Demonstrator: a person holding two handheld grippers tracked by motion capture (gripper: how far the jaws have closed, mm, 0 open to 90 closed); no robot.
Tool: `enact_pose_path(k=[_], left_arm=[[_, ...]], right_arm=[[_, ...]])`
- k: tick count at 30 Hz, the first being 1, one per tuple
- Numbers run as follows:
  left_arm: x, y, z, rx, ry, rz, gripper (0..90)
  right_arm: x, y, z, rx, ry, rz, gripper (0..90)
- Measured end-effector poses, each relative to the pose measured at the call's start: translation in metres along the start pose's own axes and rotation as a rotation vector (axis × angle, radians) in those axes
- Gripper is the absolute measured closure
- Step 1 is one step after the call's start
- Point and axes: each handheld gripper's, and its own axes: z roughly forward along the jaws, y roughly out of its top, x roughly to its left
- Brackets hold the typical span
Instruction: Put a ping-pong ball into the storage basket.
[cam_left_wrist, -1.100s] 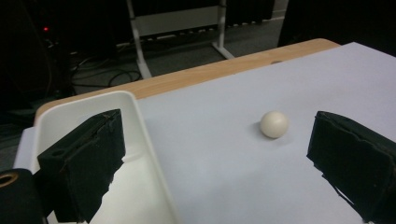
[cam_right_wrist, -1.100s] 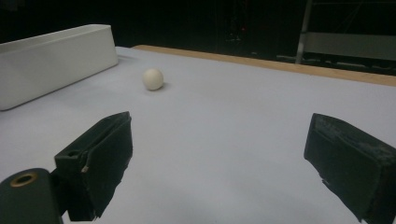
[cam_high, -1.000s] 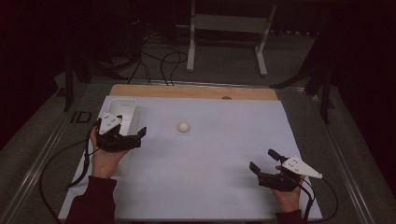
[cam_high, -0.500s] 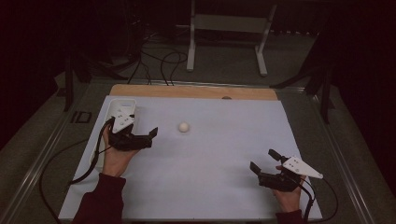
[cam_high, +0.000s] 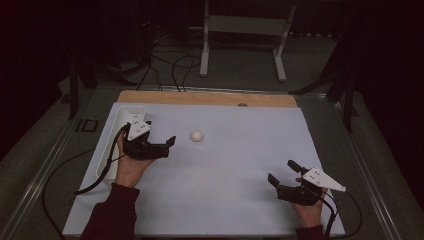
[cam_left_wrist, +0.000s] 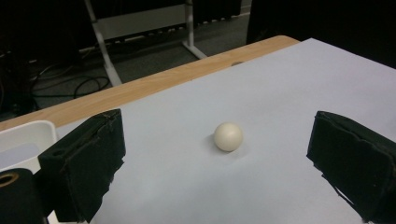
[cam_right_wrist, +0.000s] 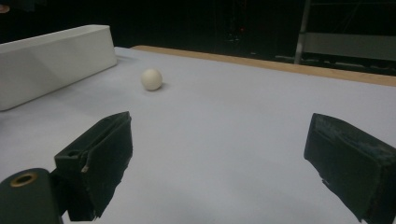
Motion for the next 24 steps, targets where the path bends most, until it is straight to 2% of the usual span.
enact_pose_path(k=[24], left_arm=[[-0.015, 0.007, 0.027, 0.020, -0.056, -0.002, 4.3]], right_arm=[[-0.001, 0.000, 0.000, -0.005, 0.003, 0.006, 7.7]])
